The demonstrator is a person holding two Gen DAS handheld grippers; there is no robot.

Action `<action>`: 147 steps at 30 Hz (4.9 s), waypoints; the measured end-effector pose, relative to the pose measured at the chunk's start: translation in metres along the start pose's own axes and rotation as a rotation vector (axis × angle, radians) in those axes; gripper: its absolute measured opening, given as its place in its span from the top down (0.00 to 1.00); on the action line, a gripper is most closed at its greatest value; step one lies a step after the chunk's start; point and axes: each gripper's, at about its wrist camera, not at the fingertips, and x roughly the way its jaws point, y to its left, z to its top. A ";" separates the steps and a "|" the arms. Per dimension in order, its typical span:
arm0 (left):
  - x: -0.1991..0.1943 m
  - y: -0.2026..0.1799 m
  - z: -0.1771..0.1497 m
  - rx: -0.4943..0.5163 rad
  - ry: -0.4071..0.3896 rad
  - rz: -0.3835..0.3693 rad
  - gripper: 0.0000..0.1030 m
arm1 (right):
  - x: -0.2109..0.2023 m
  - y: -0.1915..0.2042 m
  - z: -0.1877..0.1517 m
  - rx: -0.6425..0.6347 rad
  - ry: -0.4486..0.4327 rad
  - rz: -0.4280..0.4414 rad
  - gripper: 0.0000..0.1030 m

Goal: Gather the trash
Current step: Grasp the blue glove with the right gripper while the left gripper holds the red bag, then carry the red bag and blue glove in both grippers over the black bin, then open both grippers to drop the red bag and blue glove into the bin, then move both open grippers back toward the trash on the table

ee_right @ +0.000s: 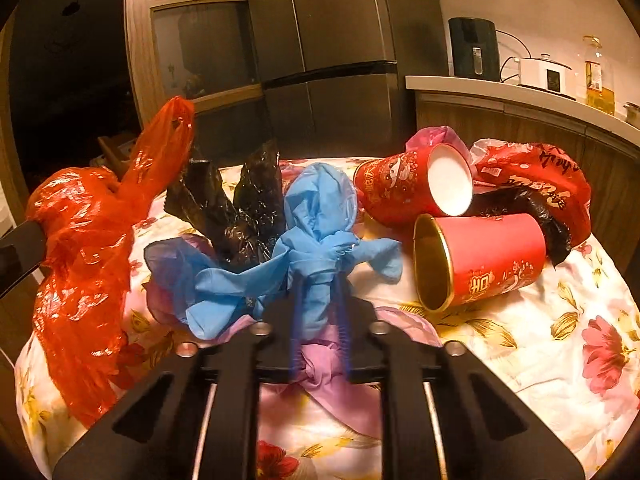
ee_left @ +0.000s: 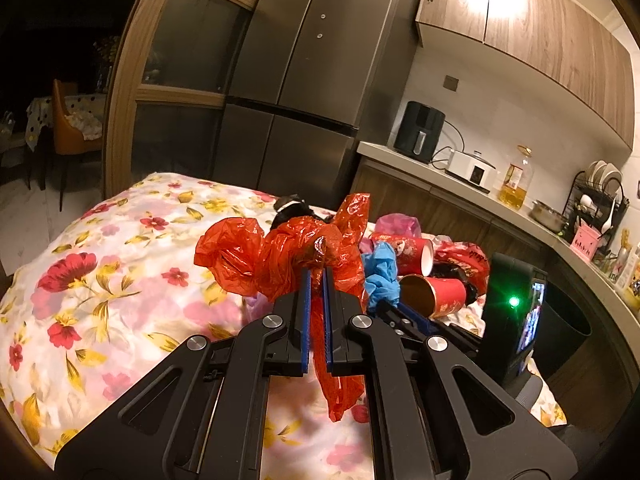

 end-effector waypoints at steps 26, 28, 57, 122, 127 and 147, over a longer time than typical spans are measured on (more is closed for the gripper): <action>0.005 -0.105 -0.006 0.122 -0.001 -0.186 0.96 | -0.158 -0.086 0.000 0.050 -0.222 -0.190 0.95; 0.007 -0.118 -0.008 0.136 0.000 -0.207 0.96 | -0.165 -0.097 -0.001 0.058 -0.228 -0.210 0.95; 0.063 -0.317 0.000 0.260 -0.019 -0.534 0.96 | -0.242 -0.252 0.025 0.206 -0.415 -0.586 0.96; 0.116 -0.358 -0.041 0.263 0.071 -0.503 0.26 | -0.228 -0.302 0.003 0.301 -0.336 -0.616 0.35; 0.102 -0.341 -0.039 0.259 0.056 -0.468 0.25 | -0.233 -0.291 0.002 0.300 -0.350 -0.594 0.27; 0.064 -0.237 -0.037 0.198 0.040 -0.245 0.24 | -0.225 -0.216 -0.008 0.242 -0.348 -0.494 0.25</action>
